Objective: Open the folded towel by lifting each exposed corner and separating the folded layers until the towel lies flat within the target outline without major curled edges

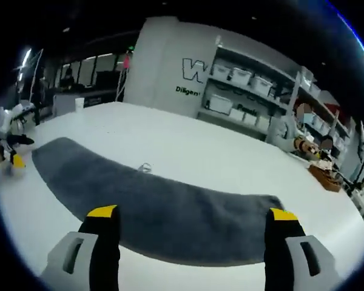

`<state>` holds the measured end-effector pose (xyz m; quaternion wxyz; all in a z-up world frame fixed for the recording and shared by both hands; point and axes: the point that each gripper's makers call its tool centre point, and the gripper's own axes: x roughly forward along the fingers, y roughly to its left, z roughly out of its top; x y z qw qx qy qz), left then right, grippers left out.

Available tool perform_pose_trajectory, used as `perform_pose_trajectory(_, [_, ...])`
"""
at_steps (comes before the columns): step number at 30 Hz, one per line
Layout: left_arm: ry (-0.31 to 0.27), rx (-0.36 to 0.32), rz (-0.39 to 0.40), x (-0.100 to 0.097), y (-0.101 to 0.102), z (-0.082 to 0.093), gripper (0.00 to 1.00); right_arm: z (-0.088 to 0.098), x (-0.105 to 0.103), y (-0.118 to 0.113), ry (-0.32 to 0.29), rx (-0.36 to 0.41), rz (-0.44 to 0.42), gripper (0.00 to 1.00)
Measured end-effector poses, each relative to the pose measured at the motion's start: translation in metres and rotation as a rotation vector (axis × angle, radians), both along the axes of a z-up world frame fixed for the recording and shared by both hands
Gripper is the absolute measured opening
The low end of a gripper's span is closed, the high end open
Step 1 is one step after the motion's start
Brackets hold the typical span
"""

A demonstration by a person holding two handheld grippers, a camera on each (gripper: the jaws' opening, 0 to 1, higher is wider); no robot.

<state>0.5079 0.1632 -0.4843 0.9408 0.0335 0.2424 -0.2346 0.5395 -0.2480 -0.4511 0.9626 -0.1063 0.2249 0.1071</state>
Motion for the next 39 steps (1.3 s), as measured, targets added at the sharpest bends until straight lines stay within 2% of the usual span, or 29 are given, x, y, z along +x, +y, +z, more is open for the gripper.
perform_pose_trajectory(2, [-0.016, -0.017, 0.001, 0.002, -0.002, 0.004, 0.99, -0.010, 0.001, 0.012, -0.014, 0.025, 0.019, 0.99])
perform_pose_trajectory(9, [-0.046, -0.030, 0.007, 0.001, -0.008, 0.014, 0.99, -0.025, -0.008, 0.017, 0.032, 0.097, 0.079, 0.99])
perform_pose_trajectory(10, [-0.059, -0.025, 0.013, 0.001, -0.008, 0.017, 0.99, -0.021, -0.006, 0.013, 0.004, 0.106, 0.062, 0.98])
perform_pose_trajectory(11, [-0.079, -0.027, 0.020, 0.001, -0.008, 0.023, 0.99, -0.020, -0.008, 0.012, -0.018, 0.074, 0.070, 0.98])
perform_pose_trajectory(13, [-0.094, -0.037, 0.024, 0.001, -0.009, 0.027, 0.99, -0.021, -0.007, 0.010, -0.012, 0.070, 0.070, 0.99])
perform_pose_trajectory(15, [-0.119, -0.072, 0.035, 0.003, -0.011, 0.032, 0.96, -0.019, -0.006, 0.010, -0.021, 0.105, 0.077, 0.99])
perform_pose_trajectory(20, [-0.100, -0.111, 0.053, 0.006, -0.009, 0.029, 0.95, -0.017, -0.008, 0.012, -0.023, 0.114, 0.086, 0.99])
perform_pose_trajectory(23, [-0.089, -0.078, 0.074, 0.008, -0.008, 0.024, 0.95, -0.014, -0.008, 0.015, -0.026, 0.144, 0.101, 0.99])
perform_pose_trajectory(24, [-0.067, -0.024, 0.053, 0.008, -0.011, 0.017, 0.95, -0.013, -0.008, 0.017, -0.032, 0.167, 0.113, 0.99])
perform_pose_trajectory(28, [-0.043, 0.004, 0.055, 0.014, -0.015, 0.014, 0.96, -0.013, -0.010, 0.024, -0.029, 0.171, 0.140, 0.99])
perform_pose_trajectory(30, [-0.040, 0.005, 0.064, 0.019, -0.013, 0.020, 0.94, -0.012, -0.011, 0.028, -0.030, 0.180, 0.155, 0.99])
perform_pose_trajectory(34, [-0.063, -0.057, 0.110, 0.038, -0.001, 0.038, 0.85, -0.010, -0.014, 0.039, -0.030, 0.201, 0.194, 0.97])
perform_pose_trajectory(36, [-0.047, -0.054, 0.108, 0.047, 0.004, 0.039, 0.80, -0.011, -0.013, 0.041, -0.037, 0.198, 0.195, 0.94])
perform_pose_trajectory(39, [-0.055, -0.033, 0.108, 0.057, 0.010, 0.042, 0.74, -0.014, -0.013, 0.043, -0.025, 0.195, 0.202, 0.95])
